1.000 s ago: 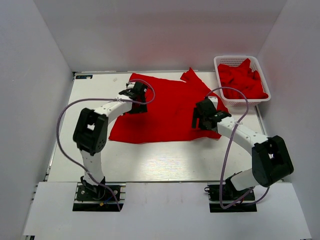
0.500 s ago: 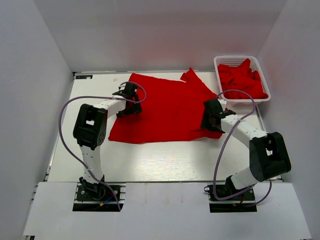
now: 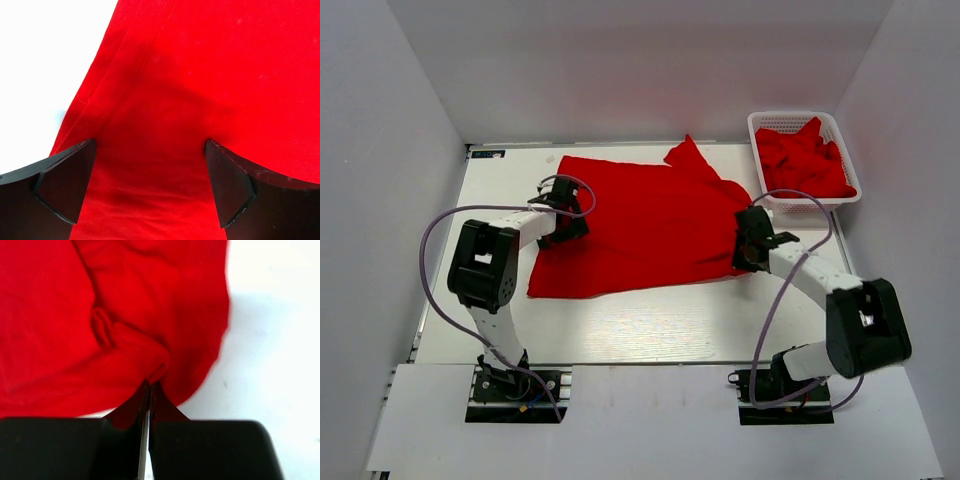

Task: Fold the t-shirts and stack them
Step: Flatten out the tshirt

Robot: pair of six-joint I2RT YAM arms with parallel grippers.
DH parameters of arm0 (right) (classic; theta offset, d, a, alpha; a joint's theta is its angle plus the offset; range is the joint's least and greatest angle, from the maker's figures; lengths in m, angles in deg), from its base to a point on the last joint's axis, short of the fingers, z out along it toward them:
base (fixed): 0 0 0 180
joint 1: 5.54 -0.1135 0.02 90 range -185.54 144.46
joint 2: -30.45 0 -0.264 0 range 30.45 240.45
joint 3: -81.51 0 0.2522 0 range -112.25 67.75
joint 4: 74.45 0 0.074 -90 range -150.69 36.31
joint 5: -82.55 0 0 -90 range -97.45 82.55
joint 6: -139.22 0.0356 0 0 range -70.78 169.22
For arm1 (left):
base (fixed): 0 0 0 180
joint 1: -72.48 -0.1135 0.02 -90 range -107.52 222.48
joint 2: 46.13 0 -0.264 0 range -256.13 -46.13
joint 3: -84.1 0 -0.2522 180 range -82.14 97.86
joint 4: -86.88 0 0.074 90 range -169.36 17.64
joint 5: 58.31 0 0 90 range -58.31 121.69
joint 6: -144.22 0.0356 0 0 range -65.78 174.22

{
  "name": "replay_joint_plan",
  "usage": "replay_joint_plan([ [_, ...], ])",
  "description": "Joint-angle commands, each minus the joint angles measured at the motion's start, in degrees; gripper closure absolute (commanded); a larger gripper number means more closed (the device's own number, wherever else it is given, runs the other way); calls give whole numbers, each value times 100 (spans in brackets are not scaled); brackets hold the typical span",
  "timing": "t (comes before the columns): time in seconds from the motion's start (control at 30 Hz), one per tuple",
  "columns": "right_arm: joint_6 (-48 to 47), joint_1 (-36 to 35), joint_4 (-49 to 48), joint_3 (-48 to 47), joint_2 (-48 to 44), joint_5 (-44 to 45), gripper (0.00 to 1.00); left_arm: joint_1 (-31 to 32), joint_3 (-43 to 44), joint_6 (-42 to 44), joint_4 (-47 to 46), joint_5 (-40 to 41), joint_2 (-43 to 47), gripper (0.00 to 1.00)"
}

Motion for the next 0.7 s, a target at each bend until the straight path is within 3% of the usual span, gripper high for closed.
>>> replay_joint_plan([
  [0.0, 8, 39, 289, 294, -767, 91, 100, -122, -437, -86, 539, -15, 194, 0],
  [0.27, 824, 57, 1494, 1173, -2901, -92, 98, -122, -701, -139, 538, -15, 546, 0],
  [0.3, 869, 57, 1547, 1487, -3008, -189, 81, -122, -701, -139, 538, -76, 546, 0],
  [0.4, 1300, 4, 1846, 1570, -3281, -514, 68, -122, -754, -139, 538, -138, 546, 0],
  [0.43, 1352, 39, 1969, 1483, -3290, -707, 50, -122, -754, -139, 538, -138, 546, 0],
  [0.53, 1100, 4, 2128, 1009, -3247, -402, 29, -122, -754, -139, 608, -138, 651, 0],
  [0.67, 264, -49, 1184, 586, -2879, -752, 28, -53, -701, 27, 608, -200, 765, 0],
])
